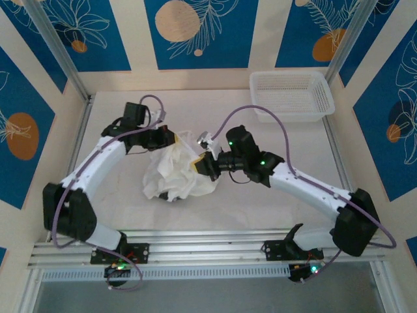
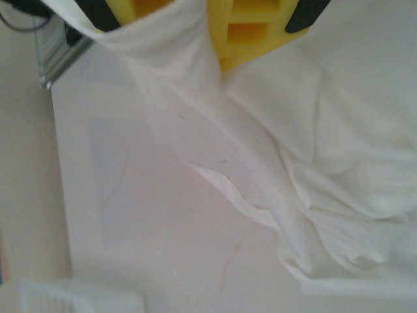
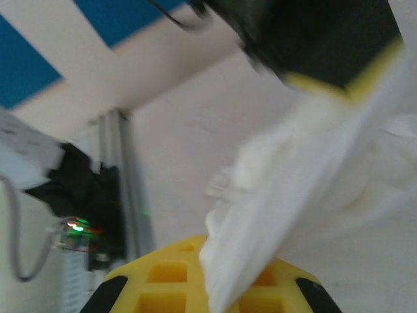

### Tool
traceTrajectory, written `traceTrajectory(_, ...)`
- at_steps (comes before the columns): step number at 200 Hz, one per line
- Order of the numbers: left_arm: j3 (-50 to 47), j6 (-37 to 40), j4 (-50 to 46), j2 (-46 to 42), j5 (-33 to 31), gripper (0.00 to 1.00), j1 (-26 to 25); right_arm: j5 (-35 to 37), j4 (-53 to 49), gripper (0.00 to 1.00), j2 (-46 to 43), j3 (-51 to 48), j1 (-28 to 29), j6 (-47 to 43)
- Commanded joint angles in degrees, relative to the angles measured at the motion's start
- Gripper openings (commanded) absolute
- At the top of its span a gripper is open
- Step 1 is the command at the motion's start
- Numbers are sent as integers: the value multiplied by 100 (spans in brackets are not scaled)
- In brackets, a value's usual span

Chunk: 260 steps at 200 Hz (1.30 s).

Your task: Fold the inside-out t-shirt

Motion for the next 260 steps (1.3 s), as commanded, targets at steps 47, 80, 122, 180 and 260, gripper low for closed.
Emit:
traceTrajectory(47, -265, 594, -161, -841, -2229, 68, 191, -1284, 929, 0, -698, -905, -719, 1104)
traceTrajectory(80, -907, 471, -44, -2211, -1408, 63, -127, -1068, 915, 0, -468, -833, -815, 1208)
traceTrajectory(122, -1928, 91, 1100, -2795, -226, 52, -1502, -1160, 990, 0, -248, -799, -833, 1346)
traceTrajectory(180, -2054, 366, 1899, -1948, -286, 56, -2071, -1266, 864, 1, -57, -633, -711, 1420)
traceTrajectory(260, -2196, 366, 1191, -1286, -2571, 37, -2067, -995, 662, 0, -202, -651, -706, 1428)
